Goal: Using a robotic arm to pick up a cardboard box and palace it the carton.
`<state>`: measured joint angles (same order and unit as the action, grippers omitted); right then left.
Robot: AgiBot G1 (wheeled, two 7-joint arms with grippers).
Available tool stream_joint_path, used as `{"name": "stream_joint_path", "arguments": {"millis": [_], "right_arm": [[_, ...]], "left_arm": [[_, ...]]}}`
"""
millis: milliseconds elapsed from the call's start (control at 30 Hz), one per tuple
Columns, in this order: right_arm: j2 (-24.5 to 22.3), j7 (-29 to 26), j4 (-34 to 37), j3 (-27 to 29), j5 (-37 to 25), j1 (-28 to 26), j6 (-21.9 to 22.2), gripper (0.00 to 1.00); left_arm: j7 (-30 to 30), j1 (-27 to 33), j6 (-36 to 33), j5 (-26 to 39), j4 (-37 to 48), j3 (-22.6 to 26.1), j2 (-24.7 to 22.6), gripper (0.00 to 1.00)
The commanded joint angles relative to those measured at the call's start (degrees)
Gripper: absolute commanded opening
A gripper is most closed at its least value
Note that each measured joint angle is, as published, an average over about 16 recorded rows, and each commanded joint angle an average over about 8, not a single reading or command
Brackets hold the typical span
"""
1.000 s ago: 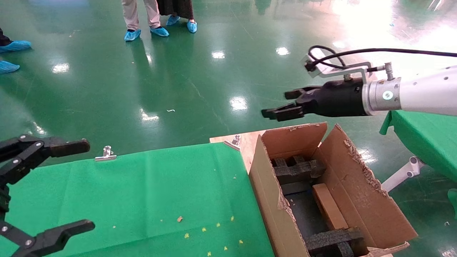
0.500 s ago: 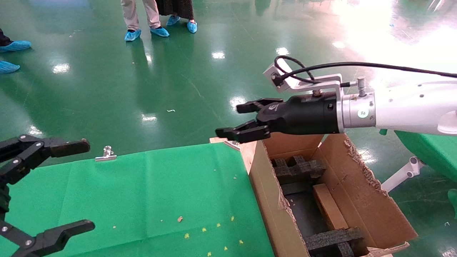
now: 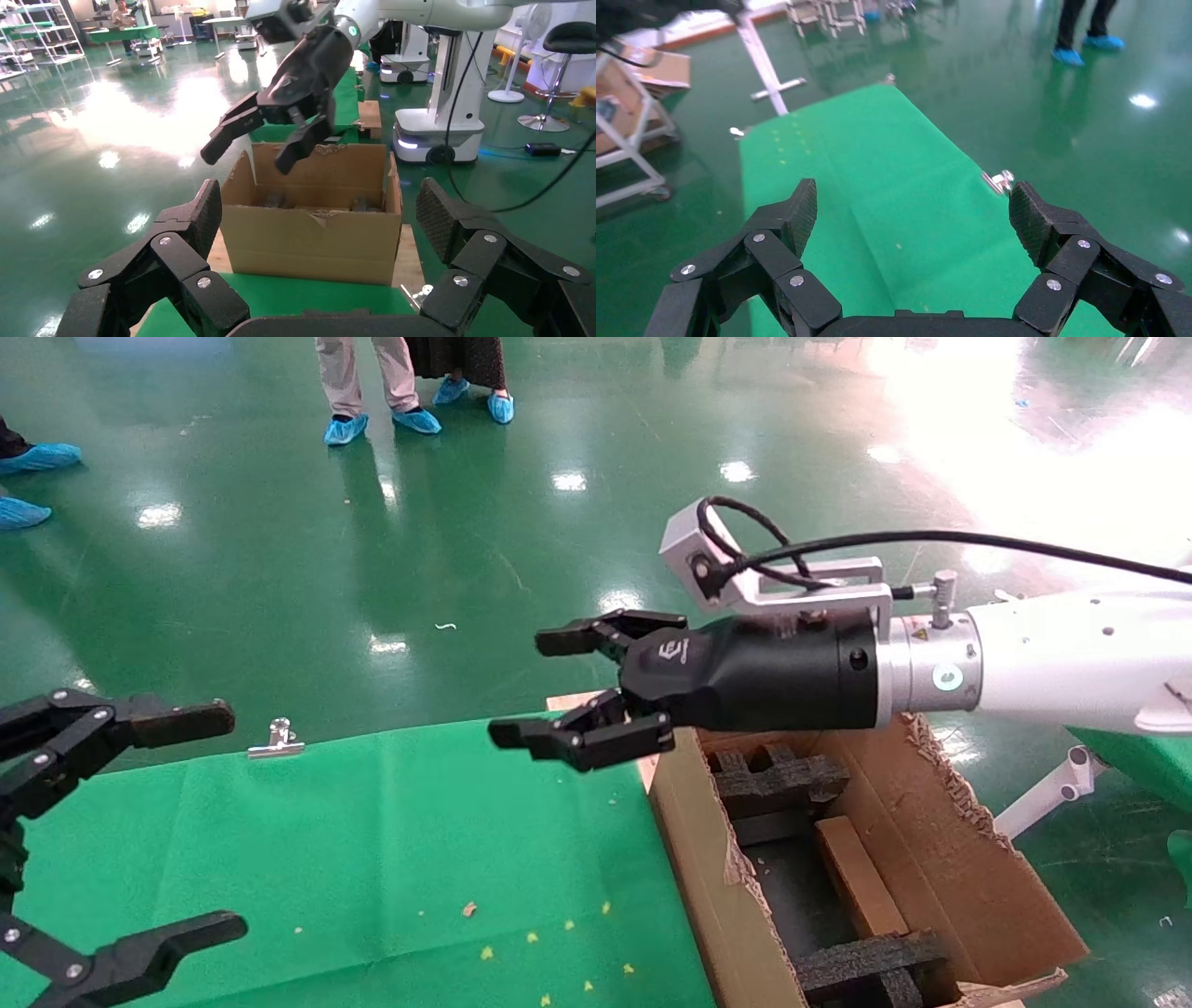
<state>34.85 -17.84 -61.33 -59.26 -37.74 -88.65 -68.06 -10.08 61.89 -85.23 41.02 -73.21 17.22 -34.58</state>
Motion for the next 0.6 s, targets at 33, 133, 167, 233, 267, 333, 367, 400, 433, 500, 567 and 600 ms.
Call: {"name": "stream_joint_path", "arguments": {"millis": [33, 133, 167, 233, 267, 333, 367, 400, 433, 500, 567, 600], "right_arm": [[0.01, 0.52, -0.9, 3.19, -0.3, 2.0, -1.3, 1.0], [0.03, 1.22, -2.12, 7.47, -0.71, 4.68, -3.05, 1.0], [0.04, 1.47, -2.53, 8.95, -0.85, 5.6, -3.65, 1.0], [0.05, 1.94, -3.36, 11.85, -1.13, 7.42, -4.83, 1.0], [0.05, 2.17, -3.76, 13.26, -1.26, 8.3, -5.41, 1.0], [0.06, 2.64, -4.56, 16.11, -1.53, 10.09, -6.57, 1.0], [0.07, 2.88, -4.98, 17.59, -1.67, 11.01, -7.17, 1.0], [0.08, 3.13, -5.4, 19.07, -1.81, 11.94, -7.78, 1.0], [0.08, 3.35, -5.8, 20.47, -1.95, 12.82, -8.35, 1.0], [0.09, 3.82, -6.6, 23.31, -2.22, 14.6, -9.51, 1.0], [0.1, 4.29, -7.41, 26.16, -2.49, 16.39, -10.67, 1.0], [0.11, 4.53, -7.83, 27.64, -2.63, 17.31, -11.28, 1.0]], "left_arm": [[0.0, 0.0, 0.0, 0.0, 0.0, 0.01, 0.0, 1.0], [0.01, 0.0, 0.01, -0.01, 0.0, 0.01, 0.01, 1.0], [0.01, 0.0, 0.01, -0.01, 0.0, 0.02, 0.01, 1.0], [0.01, 0.0, 0.01, -0.01, 0.0, 0.02, 0.01, 1.0], [0.01, 0.01, 0.01, -0.02, 0.0, 0.02, 0.01, 1.0], [0.01, 0.01, 0.01, -0.02, 0.0, 0.03, 0.01, 1.0], [0.02, 0.01, 0.01, -0.02, 0.0, 0.03, 0.01, 1.0], [0.02, 0.01, 0.01, -0.02, 0.0, 0.03, 0.01, 1.0], [0.02, 0.01, 0.02, -0.02, 0.0, 0.04, 0.01, 1.0], [0.02, 0.01, 0.02, -0.03, 0.0, 0.04, 0.02, 1.0], [0.02, 0.01, 0.02, -0.03, 0.0, 0.05, 0.02, 1.0], [0.02, 0.01, 0.02, -0.03, 0.0, 0.05, 0.02, 1.0]]}}
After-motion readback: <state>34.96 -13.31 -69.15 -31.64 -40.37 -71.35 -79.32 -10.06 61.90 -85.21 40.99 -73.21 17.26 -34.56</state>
